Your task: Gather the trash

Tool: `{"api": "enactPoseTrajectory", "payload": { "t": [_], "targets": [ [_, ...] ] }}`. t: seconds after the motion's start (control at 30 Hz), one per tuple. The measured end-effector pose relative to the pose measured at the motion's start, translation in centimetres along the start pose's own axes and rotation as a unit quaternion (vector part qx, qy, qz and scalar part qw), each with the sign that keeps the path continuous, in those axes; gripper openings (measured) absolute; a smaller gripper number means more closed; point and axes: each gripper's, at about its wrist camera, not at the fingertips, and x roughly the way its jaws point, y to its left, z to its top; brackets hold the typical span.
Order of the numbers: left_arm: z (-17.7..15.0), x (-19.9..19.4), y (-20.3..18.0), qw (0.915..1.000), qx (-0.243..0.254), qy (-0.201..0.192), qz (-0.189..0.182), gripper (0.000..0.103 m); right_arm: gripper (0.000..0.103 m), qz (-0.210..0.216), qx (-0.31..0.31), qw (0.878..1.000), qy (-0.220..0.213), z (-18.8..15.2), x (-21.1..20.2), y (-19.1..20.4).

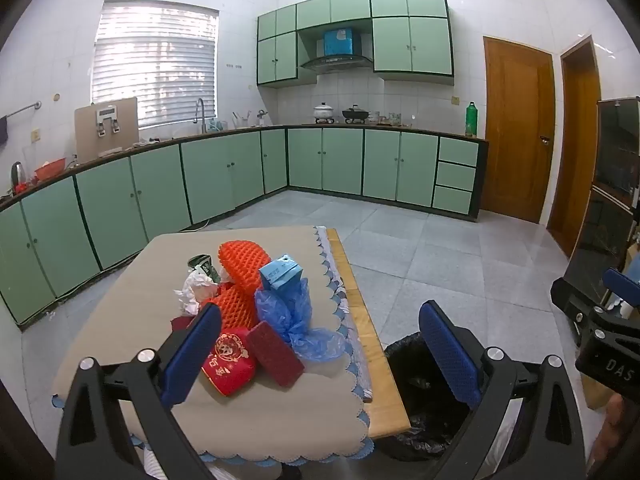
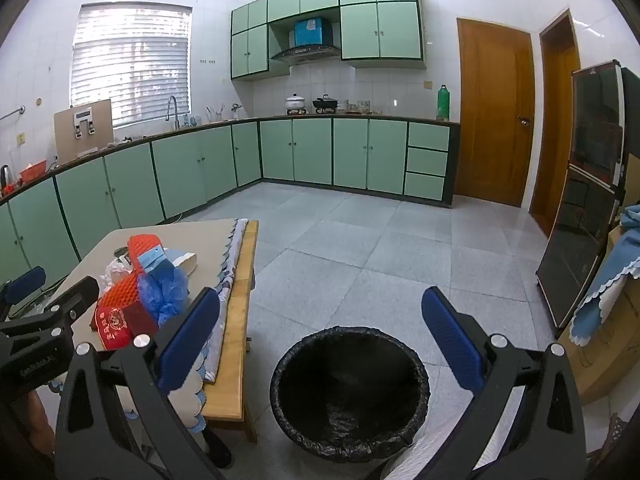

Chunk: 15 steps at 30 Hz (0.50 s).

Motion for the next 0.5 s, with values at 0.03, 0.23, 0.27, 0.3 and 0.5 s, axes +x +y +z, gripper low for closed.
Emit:
{"api": "enactPoseTrajectory", "payload": {
  "t": [0.03,0.23,0.27,0.3,0.5],
  "targets": [
    [0.0,0.02,0.01,1.0,0.0,0.002,0.0,0.097,0.098,0.001,0.001,1.0,-0.004,0.0,-0.04,-0.01],
    [0.11,0.04,0.06,1.0,0.002,0.0,0.0,0.097,0.098,0.002,0.003,1.0,-0.002,0.03,-0.05,-0.05],
    [0.14,0.05,0.09,1.0,0.002,-0.001,0.001,0.097,0.098,0.002,0.003,1.0,-0.002,0.04,-0.05,-0.05],
    [0.17,-0.29,-0.1,1.0,0.001,-0.002,0.001,0.097,0.098,0.002,0.003,1.0,-0.003,0.04,-0.06,-0.05],
    [0.55,-0.39,0.06,1.0,0.002,-0.005,0.001,0.097,0.098,0.003,0.004,1.0,-0.005,-0.11,-0.32,-0.04]
  ]
}}
